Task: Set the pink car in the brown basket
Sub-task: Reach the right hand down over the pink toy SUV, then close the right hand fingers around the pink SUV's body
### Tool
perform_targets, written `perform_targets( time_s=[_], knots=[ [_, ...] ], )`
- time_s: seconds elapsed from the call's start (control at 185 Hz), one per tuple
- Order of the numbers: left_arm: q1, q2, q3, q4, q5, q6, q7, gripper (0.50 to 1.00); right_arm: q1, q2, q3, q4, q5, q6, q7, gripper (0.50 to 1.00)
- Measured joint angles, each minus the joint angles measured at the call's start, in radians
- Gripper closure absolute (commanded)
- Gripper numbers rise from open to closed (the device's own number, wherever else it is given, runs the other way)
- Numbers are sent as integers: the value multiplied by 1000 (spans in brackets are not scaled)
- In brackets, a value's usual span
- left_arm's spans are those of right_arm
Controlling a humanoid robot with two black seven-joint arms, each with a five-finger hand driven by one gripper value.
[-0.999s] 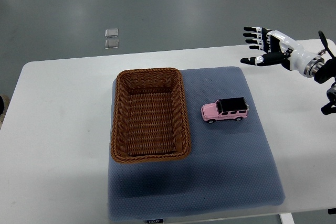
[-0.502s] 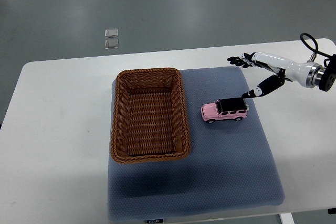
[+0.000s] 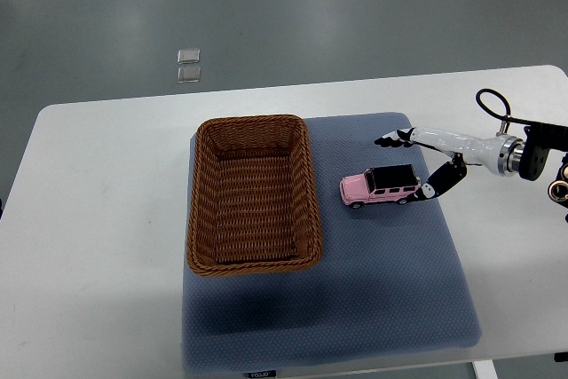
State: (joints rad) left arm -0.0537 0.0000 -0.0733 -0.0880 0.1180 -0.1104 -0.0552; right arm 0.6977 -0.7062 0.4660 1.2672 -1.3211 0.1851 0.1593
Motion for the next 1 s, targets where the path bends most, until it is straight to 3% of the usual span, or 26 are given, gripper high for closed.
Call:
perform_targets(
  time_s=[0.254,0.502,0.61,0.702,0.713,0.767,0.999],
  knots=[
    [0,0,1,-1,0,0,0,500,0,44,-42,-24,-19,-36,-21,599],
    [0,0,1,-1,0,0,0,500,0,76,-76,-62,-34,-71,-35,707],
    [0,0,0,-1,0,0,0,500,0,83,-77,-76,-45,-72,-36,785],
    [0,0,0,-1,0,0,0,500,0,85,-78,-88,-53,-74,-38,889],
    [0,0,0,-1,0,0,0,500,0,85,-78,-89,-54,-74,-39,924],
    [0,0,0,-1,0,0,0,500,0,85,-78,-92,-55,-81,-43,1000],
    [0,0,0,-1,0,0,-1,500,1,82,-76,-94,-56,-146,-50,1000]
  ],
)
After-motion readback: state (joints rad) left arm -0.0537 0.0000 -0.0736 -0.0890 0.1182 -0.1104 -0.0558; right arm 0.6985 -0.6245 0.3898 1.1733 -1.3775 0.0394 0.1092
